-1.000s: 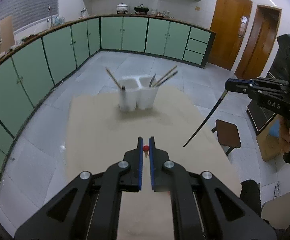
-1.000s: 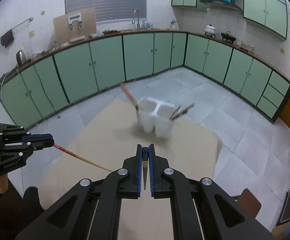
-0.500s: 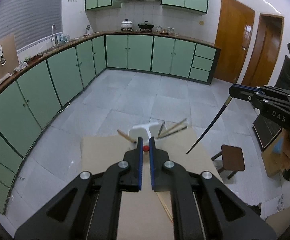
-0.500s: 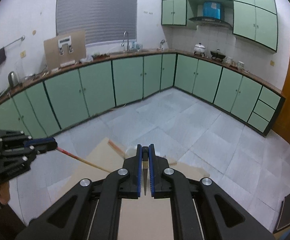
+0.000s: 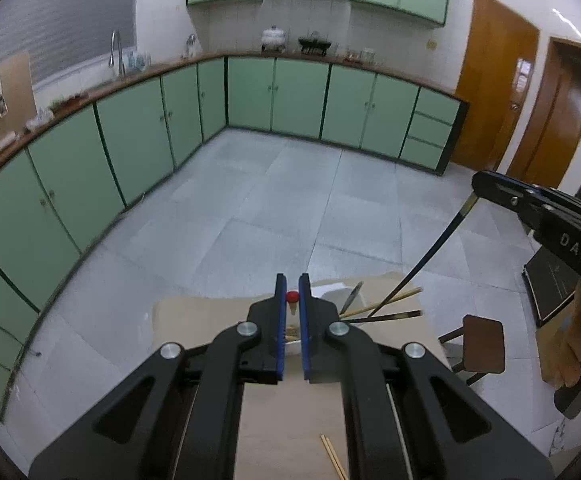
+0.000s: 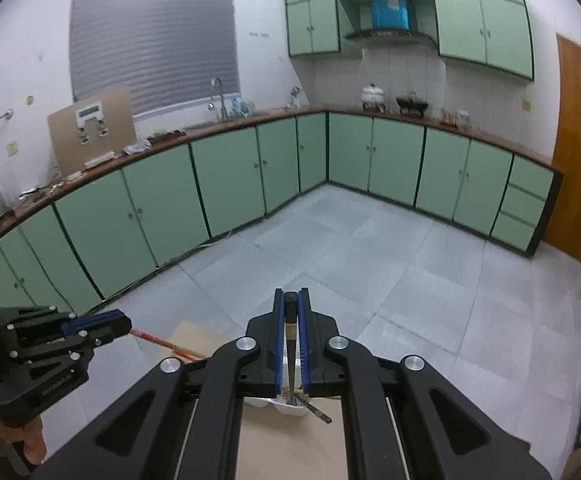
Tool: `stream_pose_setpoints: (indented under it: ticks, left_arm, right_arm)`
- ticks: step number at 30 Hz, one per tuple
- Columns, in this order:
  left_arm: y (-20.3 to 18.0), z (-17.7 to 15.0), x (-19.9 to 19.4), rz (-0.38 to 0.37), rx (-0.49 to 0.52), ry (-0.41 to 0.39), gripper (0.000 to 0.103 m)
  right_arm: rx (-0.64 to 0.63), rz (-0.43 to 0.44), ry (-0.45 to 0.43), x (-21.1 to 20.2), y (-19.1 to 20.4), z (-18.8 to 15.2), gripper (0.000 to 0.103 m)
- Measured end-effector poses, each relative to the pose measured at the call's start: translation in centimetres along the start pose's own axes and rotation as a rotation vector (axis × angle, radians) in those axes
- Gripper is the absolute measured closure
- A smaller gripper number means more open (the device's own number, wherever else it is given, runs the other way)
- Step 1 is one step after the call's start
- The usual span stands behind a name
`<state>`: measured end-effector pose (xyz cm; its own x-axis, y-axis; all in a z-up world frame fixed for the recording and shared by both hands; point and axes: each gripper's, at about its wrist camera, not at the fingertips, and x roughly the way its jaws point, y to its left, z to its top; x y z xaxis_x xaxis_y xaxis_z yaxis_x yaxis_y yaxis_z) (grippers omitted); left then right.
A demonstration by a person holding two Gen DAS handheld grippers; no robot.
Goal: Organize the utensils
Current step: 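Open both tools and move back over the last two chopsticks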
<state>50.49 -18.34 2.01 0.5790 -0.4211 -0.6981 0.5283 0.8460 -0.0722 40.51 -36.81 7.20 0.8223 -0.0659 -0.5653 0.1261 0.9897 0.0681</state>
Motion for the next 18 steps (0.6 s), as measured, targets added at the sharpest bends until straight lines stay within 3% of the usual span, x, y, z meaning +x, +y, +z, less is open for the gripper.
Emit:
stream_pose_setpoints:
  ticks: [8,13,16,18]
  left_arm:
    - [2.8,-2.2,8.3,-0.009,-0.048,0.097,0.098]
    - [3.7,-3.3,10.6,0.004,-0.055,0.123,0.096]
    - [3.6,-3.1,9.8,0.007,-0.053,0.102,0.082]
    - [3.8,-2.9,8.6,0.002,-0.06,0.068,0.071]
  right_arm:
    - [0.07,0.004,0.078,7.9,-2.6,-3.0,0.097]
    - [0.099,0.017,0.129,10.6,-3.9,-4.3,0.094]
    - [0.096,0.008,0.103,9.6,-4.2,-4.2,0.082]
    - [0.093,0.01,0.074,7.9,-4.6,-4.0,0.081]
